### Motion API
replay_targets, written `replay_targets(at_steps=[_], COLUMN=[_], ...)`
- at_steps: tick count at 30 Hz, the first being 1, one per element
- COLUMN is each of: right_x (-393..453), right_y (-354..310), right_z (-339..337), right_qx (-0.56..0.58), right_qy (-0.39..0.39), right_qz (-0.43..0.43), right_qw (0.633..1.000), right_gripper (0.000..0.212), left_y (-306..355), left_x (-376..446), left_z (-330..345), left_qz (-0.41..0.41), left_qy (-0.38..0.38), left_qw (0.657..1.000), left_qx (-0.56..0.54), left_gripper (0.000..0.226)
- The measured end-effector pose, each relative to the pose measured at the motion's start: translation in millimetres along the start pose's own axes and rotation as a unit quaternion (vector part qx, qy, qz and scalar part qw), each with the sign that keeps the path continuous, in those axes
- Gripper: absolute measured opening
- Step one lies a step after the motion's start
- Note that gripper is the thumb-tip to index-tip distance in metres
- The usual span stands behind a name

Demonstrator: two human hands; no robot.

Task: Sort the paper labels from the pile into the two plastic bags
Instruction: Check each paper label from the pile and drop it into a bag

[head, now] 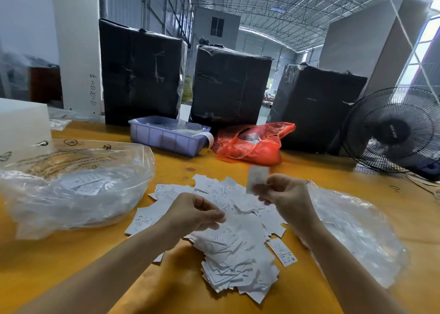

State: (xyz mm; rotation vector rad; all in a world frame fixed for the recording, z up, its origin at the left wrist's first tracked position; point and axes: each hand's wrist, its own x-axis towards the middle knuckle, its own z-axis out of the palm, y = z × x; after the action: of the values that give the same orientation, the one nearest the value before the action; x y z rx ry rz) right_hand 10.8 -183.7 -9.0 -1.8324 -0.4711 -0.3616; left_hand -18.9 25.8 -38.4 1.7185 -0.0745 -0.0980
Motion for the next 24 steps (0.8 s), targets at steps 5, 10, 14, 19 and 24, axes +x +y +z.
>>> replay_targets(at_steps=[5,10,14,19,24], right_x=[-25.8,-34.3,-37.3,-39.8,-42.1], right_y=[-5.4,-11.4,-13.6,-14.8,-14.5], right_z=[17.0,24.7,27.3,29.0,33.5], right_qx=[0.235,0.268,0.245,0.253,0.233], right_qy=[0.014,0.009,0.0,-0.003,0.004], right_qz=[0.186,0.189,0.219,0.219,0.186], right_qw=[0.954,0.945,0.945,0.942,0.954], right_gripper=[0.019,0.014,0.021,0.022,0.021], left_y=[3.2,8.1,9.9,10.0,9.8], left_x=[-5.5,-10.5,-14.9,-16.2,-16.1], left_z=[7.0,12.4,13.9,13.0,11.9], left_qz=[-0.004,-0.014,-0.021,-0.028,-0.035], left_qy=[-0.031,-0.064,-0.078,-0.076,-0.075], left_qw=[0.999,0.996,0.994,0.992,0.991], left_qx=[-0.018,-0.056,-0.077,-0.097,-0.107], left_gripper=[0.01,0.01,0.019,0.023,0.029])
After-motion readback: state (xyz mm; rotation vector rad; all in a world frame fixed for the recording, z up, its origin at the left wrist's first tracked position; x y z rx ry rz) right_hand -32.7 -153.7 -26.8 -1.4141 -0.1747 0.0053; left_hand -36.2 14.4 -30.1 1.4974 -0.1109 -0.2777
